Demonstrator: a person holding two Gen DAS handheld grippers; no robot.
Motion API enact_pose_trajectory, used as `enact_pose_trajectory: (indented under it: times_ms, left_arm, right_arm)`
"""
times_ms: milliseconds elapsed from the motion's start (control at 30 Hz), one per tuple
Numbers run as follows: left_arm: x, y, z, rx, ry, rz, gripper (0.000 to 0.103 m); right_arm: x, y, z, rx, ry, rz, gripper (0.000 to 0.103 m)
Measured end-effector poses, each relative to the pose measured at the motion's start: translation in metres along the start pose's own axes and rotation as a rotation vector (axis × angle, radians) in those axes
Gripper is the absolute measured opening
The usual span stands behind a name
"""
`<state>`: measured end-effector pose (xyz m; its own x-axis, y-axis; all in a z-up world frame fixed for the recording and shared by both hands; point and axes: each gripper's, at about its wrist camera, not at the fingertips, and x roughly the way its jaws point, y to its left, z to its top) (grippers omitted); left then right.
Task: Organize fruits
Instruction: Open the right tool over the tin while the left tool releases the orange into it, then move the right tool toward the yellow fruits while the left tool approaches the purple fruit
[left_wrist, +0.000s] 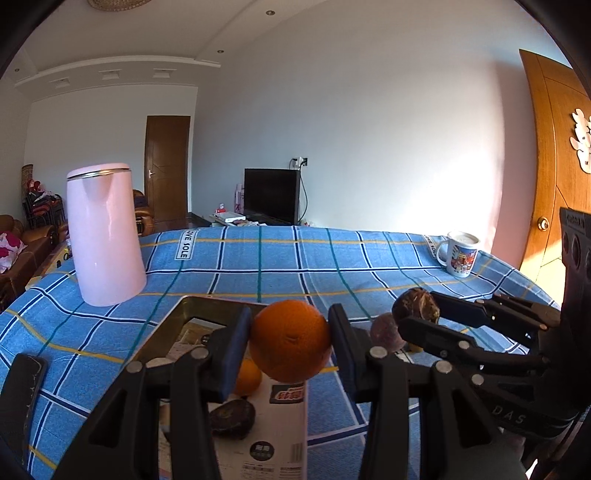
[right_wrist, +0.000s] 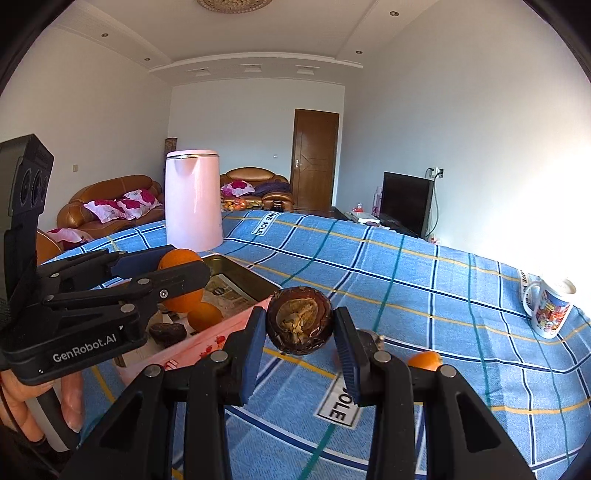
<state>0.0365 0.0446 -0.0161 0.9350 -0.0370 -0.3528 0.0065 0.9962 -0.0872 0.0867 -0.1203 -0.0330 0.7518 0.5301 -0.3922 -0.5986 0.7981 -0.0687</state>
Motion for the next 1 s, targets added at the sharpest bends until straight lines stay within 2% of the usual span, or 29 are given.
enact_pose_trajectory:
  times_ms: [233,400,633,800,867,933,1000]
  left_arm:
    - [0.011,0.06,0.009,-0.102,0.045,0.06,0.045]
    - [0.02,0.079,0.005,-0.128,0.099,0.078,0.045]
    - [0.035,0.087,-0.002,-0.123,0.164,0.083,0.045]
    - [0.04,0.091,-0.005,-0.124,0.185,0.1,0.046]
    - [0.039,0.092,-0.005,-0.133,0.176,0.107,0.047]
    - [0.035,0.089,-0.002,-0.126,0.164,0.11,0.049]
    - [0.029,0.082,0.002,-0.114,0.143,0.11,0.056]
  right_arm:
    - [0.037,0.026,0.021,-0.002,0.045,0.098,0.039]
    - [0.064,0.052,0.023,-0.027,0.102,0.148,0.039]
    - [0.086,0.079,0.015,-0.079,0.194,0.17,0.039]
    - [0.099,0.082,0.009,-0.075,0.267,0.175,0.039]
    - [0.099,0.082,0.009,-0.072,0.267,0.181,0.04]
    - [0.095,0.082,0.011,-0.06,0.263,0.19,0.046]
    - [0.087,0.078,0.01,-0.053,0.243,0.185,0.052]
